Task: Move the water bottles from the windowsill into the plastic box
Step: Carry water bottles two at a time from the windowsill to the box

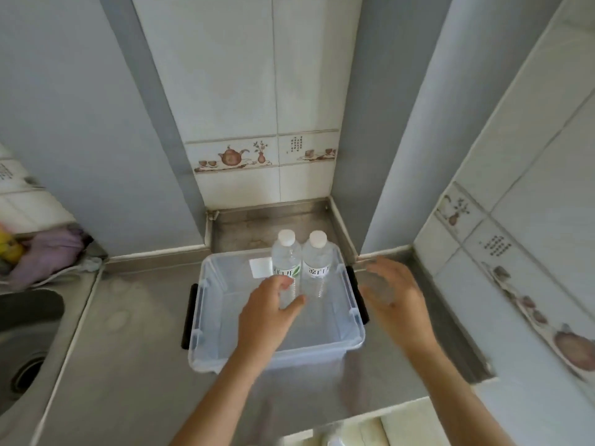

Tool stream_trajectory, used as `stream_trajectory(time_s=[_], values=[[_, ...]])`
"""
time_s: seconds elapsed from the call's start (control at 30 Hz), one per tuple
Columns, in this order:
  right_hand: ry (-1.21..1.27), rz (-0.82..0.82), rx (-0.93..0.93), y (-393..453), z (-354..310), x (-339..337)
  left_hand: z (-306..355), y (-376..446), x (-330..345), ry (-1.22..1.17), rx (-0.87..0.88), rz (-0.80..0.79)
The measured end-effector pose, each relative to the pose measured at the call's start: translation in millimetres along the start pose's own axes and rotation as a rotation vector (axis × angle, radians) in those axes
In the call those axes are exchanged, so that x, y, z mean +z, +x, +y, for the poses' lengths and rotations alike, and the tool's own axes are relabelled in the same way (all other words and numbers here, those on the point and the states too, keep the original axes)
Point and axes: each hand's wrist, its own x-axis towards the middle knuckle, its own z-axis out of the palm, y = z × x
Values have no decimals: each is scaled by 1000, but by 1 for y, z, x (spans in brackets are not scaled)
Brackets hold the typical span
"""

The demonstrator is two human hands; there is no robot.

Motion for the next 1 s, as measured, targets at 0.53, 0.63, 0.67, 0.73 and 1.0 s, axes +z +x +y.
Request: stream_trajectory(time_s=[0.53, 0.63, 0.67, 0.73, 1.0], values=[[-347, 320, 220, -244, 33, -167, 137, -161, 73, 336, 790, -197], [-425, 384, 287, -305, 54, -205, 169, -215, 112, 375, 882, -291], [-446, 404, 313, -325, 61, -218, 180, -235, 124, 388, 915, -315], [-493, 438, 381, -364, 72, -244, 200, -273, 149, 394, 977, -342], [-600, 618, 689, -497, 102, -323, 270, -393, 236, 354, 1190, -500]])
